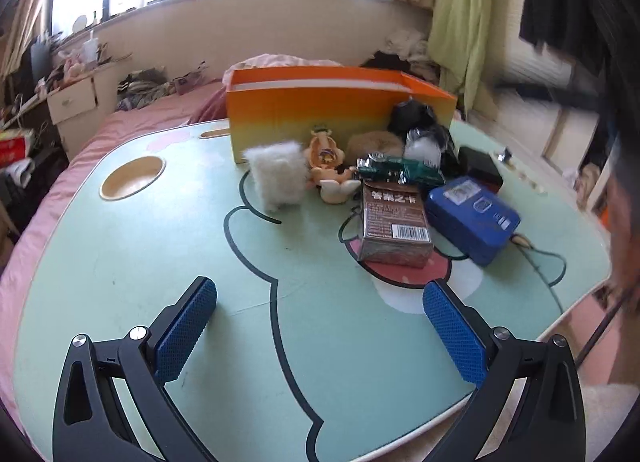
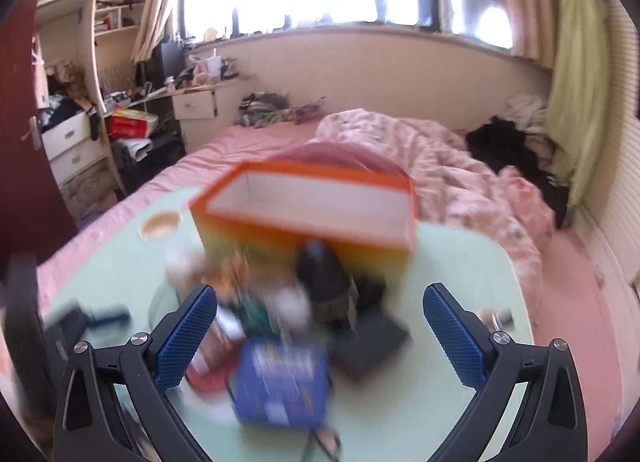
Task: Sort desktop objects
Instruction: 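Reach into the orange box and grasp the silver heart trinket with the right tool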
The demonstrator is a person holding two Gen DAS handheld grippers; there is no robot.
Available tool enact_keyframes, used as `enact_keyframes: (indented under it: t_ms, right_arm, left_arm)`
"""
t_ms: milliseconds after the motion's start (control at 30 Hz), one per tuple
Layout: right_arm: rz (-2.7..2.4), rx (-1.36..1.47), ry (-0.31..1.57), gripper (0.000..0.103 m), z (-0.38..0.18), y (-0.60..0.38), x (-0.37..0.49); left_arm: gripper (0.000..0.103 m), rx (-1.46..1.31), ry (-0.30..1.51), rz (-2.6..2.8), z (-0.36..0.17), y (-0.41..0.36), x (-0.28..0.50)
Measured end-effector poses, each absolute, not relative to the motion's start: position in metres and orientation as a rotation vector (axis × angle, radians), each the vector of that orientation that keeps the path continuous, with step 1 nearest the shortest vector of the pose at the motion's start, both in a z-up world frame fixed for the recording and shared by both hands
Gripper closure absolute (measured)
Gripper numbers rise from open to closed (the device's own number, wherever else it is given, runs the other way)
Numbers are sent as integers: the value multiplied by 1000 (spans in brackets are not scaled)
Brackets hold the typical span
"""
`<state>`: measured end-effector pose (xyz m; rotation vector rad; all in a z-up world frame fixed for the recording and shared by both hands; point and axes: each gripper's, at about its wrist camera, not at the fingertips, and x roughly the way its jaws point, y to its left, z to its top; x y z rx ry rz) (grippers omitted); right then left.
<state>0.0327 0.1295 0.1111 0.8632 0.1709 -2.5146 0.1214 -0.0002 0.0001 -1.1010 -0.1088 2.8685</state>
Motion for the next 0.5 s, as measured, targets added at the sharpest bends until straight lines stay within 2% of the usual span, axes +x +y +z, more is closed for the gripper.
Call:
enact_keyframes:
  t_ms: [100,200,333,500]
  right_arm:
    - [-2378,1015,86,1,122,97,-21]
    - [-2322,1167,75,8,113,59,-69]
    - [-2312,1306,146,16,81,28,-100]
    - [-2278,1393,136,16,55,23,-110]
  left_arm:
    - [0,-1108,-84,2877,-1,1,121]
    - [0,-1103,-81,2871,-2,0,121]
    - [0,-1089,-78,2866,-4,-2,122]
    - [0,-1076,-76,2865,-5,-6,122]
